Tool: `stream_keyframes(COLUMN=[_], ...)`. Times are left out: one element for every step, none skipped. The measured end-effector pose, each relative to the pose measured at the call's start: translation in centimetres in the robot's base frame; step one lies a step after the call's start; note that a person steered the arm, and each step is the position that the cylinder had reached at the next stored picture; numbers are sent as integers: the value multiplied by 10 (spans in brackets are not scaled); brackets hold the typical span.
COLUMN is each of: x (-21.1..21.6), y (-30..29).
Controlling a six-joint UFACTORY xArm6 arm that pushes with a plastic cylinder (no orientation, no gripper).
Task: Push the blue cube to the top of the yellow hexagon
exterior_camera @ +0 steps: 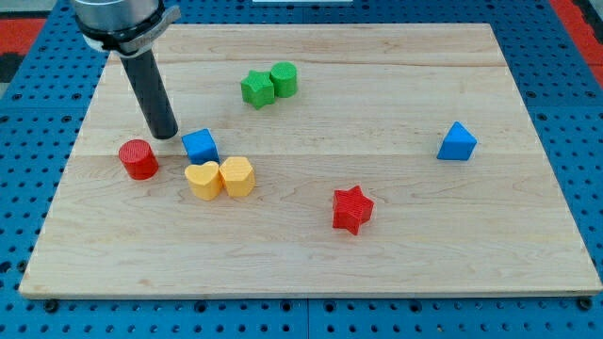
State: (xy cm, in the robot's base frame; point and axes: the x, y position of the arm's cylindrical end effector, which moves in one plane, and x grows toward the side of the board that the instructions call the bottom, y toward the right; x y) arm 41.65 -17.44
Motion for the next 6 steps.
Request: stream_keyframes(x=[27, 63, 66, 59, 47, 47], y=[2, 11, 22, 62, 75, 75])
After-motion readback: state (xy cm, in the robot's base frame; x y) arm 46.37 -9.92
